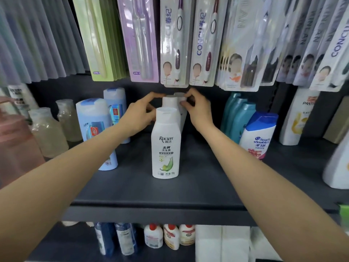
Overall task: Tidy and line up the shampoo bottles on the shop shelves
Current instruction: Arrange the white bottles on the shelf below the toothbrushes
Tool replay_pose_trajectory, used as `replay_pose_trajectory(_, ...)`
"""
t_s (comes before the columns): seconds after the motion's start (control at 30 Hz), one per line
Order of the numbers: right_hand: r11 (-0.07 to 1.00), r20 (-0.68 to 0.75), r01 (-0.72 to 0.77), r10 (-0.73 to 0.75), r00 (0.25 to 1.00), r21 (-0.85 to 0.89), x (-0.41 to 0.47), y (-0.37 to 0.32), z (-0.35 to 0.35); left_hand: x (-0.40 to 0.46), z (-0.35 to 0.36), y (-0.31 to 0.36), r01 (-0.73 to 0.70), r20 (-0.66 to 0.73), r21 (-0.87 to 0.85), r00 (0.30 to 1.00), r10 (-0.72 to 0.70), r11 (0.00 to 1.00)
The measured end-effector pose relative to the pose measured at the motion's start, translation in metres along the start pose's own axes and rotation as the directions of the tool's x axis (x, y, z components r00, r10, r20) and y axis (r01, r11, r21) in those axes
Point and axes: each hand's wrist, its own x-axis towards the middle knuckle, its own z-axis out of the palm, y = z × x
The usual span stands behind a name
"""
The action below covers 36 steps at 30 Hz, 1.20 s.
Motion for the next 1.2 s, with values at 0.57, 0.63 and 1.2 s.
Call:
replay_pose_trajectory(0.57, 0.995, -0.088, 0.044, -0.052, 0.995, -0.093, -0.031, -0.021, -0.023, -0.007, -0.001, 0.006, -0.01, -0.023, -0.023, 1.0, 0.01, 1.0)
replay_pose_trajectory(0.63, 0.994, -0.076, 0.028, -0.036, 0.996, -0.101, -0.037, -0.028, -0.032, -0.007, -0.002, 0.007, -0.002, -0.011, -0.048, 1.0, 0.002, 0.999)
replay_pose_trajectory(1.2, 0.992, 0.126, -0.069, 0.082, 0.989, -0.101, -0.086, -0.1, -0.08, -0.053, -0.025, 0.04, -0.018, -0.003, -0.279, 1.0, 0.018, 0.96)
